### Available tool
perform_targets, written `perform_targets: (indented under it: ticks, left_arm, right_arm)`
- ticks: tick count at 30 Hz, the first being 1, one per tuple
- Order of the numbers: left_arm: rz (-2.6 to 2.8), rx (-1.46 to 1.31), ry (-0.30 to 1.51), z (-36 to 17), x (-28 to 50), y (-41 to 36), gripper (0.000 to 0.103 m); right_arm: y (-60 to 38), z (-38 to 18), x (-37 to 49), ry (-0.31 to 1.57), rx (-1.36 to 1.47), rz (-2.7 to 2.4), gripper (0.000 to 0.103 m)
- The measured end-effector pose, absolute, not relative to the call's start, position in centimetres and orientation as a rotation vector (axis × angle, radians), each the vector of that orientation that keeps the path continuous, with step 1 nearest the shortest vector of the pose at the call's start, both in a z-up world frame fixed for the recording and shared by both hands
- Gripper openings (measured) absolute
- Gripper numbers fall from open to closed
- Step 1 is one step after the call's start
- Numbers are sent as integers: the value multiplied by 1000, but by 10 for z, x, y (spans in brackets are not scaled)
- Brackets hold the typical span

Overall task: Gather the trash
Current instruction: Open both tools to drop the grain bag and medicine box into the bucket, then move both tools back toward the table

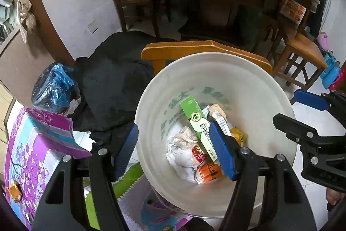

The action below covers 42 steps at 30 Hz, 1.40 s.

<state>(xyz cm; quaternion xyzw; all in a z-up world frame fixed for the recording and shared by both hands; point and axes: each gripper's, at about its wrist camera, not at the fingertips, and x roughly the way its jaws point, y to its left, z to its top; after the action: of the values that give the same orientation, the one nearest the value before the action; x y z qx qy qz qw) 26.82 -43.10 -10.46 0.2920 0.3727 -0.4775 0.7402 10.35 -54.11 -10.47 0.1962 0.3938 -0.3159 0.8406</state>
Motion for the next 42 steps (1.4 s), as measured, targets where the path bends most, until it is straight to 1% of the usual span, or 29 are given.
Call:
perform_targets:
  ticks: [9,18,26,29,31,38,42]
  left_arm:
    - [-1018,638,767,-99,262,-421,65]
    - [-892,626,645,-83,260,-383,65]
    - [-762,585,604,-71,277,-323,65]
    - [-714,582,592,-70,284,-299,68]
    - [-695,572,592,-68,289,-286,68]
    - [-613,508,642,-74,312,-220,71]
    - [-527,467,686,-85,330,-162,72]
  right_arm:
    - [-538,-102,97,820,420,-678,64]
    - [-505,-82,100,736,379,-614,64]
    - [-456,-73,130,712,331,-500,64]
    - [-432,-76,147,727,314,-448,64]
    - [-414,-77,162,737,304,-407,64]
    - [-354,-75,212,755,244,-286,64]
    - [-320,-76,239,767,204,-216,64]
